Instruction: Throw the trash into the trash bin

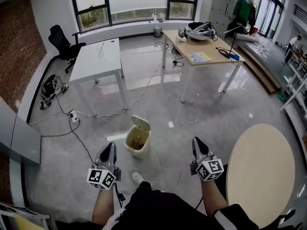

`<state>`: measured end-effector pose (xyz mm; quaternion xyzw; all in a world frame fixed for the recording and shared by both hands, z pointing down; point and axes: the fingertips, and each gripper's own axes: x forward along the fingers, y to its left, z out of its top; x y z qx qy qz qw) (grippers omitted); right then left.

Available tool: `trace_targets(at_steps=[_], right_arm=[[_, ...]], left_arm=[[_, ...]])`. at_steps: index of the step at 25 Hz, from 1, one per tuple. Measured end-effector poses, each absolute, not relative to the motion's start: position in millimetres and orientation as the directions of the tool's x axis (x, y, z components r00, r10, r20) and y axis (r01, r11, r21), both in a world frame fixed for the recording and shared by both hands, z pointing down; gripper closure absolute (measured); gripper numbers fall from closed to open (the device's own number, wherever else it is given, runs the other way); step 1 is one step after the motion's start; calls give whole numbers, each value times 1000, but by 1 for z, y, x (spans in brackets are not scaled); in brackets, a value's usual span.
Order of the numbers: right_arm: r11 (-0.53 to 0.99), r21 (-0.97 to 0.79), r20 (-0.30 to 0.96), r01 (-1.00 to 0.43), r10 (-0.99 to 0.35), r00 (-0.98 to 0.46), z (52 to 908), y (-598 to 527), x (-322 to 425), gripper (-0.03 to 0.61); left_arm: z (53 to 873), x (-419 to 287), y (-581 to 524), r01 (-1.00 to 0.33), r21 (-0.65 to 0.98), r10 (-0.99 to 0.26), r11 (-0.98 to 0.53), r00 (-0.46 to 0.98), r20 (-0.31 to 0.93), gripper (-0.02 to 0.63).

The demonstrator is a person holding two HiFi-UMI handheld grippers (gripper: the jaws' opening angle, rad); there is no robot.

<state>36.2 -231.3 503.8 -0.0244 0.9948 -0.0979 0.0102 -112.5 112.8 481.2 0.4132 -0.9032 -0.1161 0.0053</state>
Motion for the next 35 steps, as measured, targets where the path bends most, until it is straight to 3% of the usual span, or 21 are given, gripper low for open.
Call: trace_targets(at_steps=[8, 14, 35], right_arm=[[982, -179, -28, -56, -62, -998, 499, -215, 75, 572], [971, -209, 6, -119, -120, -993, 505, -210, 92, 572], [967, -198, 14, -162, -163, -987, 505, -174, 41, 574]], left_arm=[[489, -84, 128, -748, 126, -748, 652, -661, -54, 611], [500, -96, 140, -748, 147, -754, 647, -657, -23, 611], [498, -156, 135, -810, 169, -820, 561, -572, -15, 610]])
